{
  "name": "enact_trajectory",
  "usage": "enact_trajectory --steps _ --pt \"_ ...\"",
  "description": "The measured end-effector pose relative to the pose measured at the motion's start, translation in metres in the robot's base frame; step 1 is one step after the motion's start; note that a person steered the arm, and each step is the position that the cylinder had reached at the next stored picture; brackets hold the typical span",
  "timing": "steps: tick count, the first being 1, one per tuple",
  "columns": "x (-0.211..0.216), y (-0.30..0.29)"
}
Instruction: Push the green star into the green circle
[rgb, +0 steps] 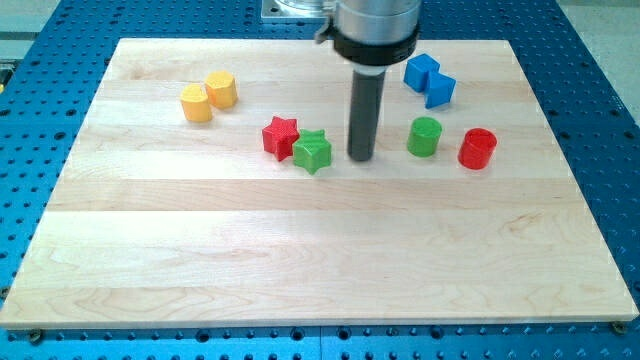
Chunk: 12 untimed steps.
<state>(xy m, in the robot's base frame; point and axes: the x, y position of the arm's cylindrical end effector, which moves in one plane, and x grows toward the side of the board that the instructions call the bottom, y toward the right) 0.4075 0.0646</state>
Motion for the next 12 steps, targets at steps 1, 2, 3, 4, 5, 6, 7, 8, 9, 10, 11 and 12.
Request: enact_trajectory --steps 1,2,3,4,5,6,7,8,9,10,11,12 --pt "-0.005 0.063" --pt "0.022 0.038" --pt "0.105 -0.046" --pt "0.099 -0.145" --pt "0.051 -0.154" --pt "0.015 -0.111" --pt "0.006 -0.012" --pt "0.009 0.030" --pt "0.053 0.005" --pt "0.051 0.035" --pt "0.049 0.050" --pt "0.070 -0.065"
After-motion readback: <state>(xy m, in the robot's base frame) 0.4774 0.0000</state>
